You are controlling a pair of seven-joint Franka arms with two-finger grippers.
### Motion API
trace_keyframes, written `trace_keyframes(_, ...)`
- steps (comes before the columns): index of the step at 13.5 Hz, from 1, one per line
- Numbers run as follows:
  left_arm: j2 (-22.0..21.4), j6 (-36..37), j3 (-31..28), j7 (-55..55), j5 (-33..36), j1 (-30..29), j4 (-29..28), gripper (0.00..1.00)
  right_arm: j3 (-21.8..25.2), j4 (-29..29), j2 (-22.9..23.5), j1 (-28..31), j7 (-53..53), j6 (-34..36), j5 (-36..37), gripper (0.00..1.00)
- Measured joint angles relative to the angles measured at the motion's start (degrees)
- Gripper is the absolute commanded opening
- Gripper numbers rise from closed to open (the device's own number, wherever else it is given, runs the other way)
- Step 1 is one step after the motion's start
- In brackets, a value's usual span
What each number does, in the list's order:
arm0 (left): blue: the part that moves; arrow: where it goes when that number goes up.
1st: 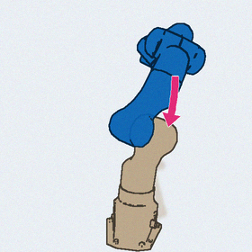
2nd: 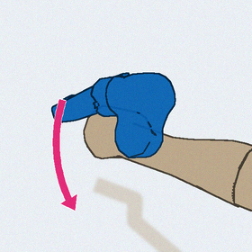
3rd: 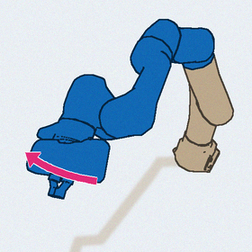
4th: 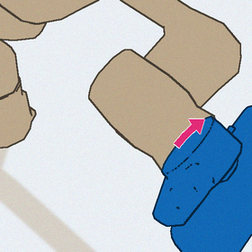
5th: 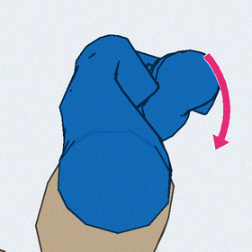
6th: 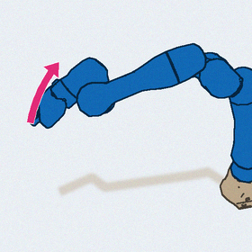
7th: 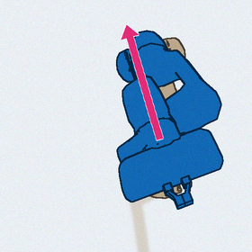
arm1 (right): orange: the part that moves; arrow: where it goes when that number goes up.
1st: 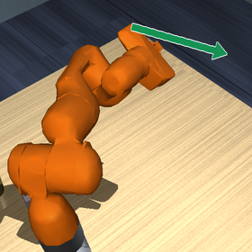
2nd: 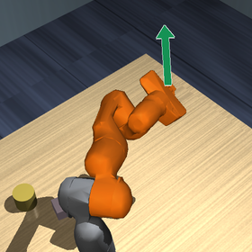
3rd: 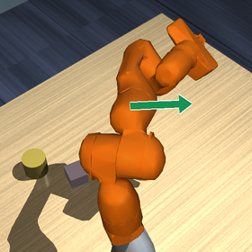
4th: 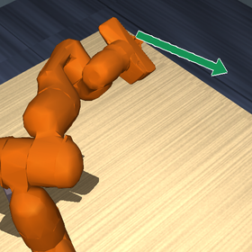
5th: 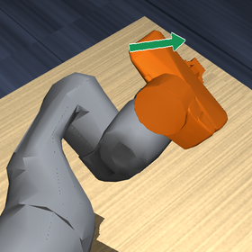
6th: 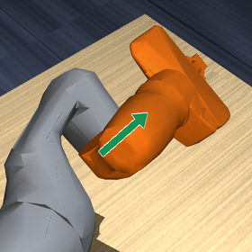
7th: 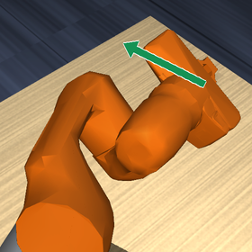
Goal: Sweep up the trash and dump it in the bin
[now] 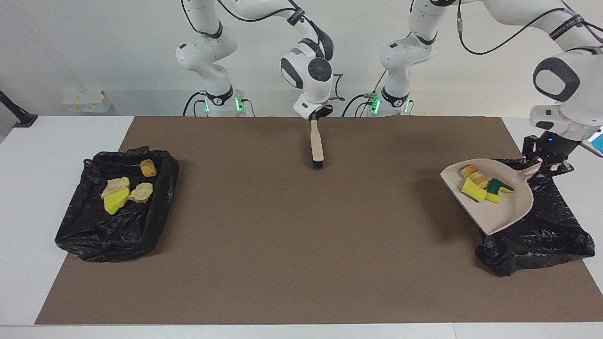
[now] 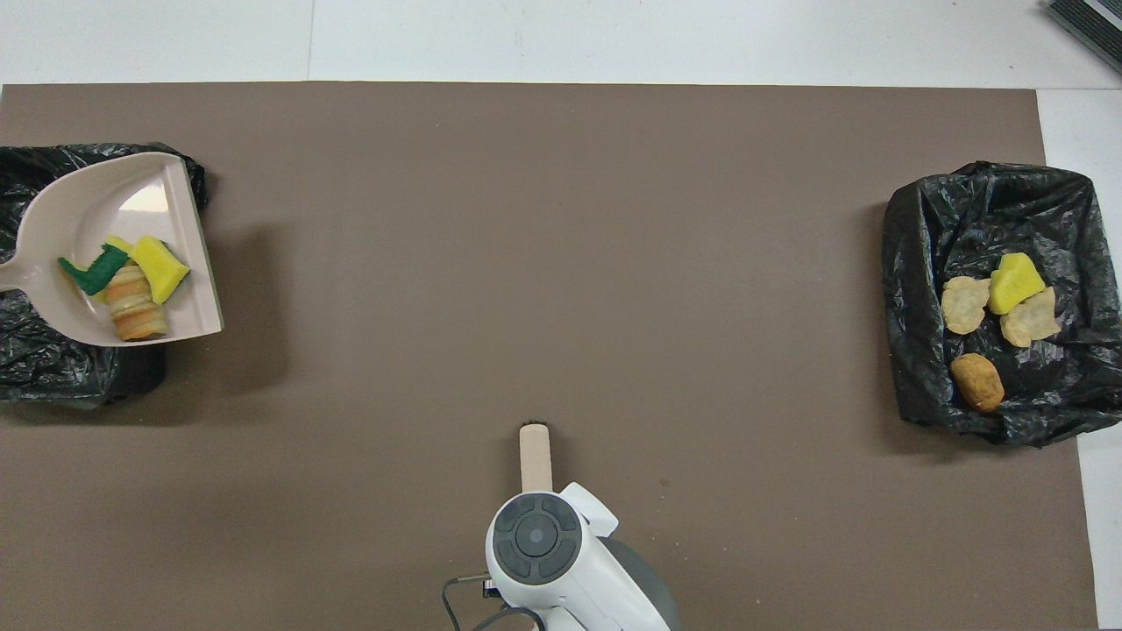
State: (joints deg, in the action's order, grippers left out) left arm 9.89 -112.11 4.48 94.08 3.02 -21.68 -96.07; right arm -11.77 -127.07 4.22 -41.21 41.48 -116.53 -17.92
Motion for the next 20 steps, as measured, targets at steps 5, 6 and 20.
trace_keyframes(5, 6.1, 0.0, 0.0, 5.5, 7.7, -4.3, 9.9, 0.0, 0.9, 4.2, 0.1, 2.7, 0.9, 3.4, 0.0, 1.0)
trace_keyframes(6, 6.7, -0.5, 0.1, 5.7, 10.5, -4.3, 10.9, 0.0, 1.0, 6.0, 0.1, 4.3, 0.9, 5.2, 0.1, 1.0)
trace_keyframes(20, 7.6, -1.3, 1.6, -1.3, 51.9, 4.2, 11.8, 0.0, 1.8, 32.2, -0.2, 31.1, -32.7, 24.6, 13.0, 1.0)
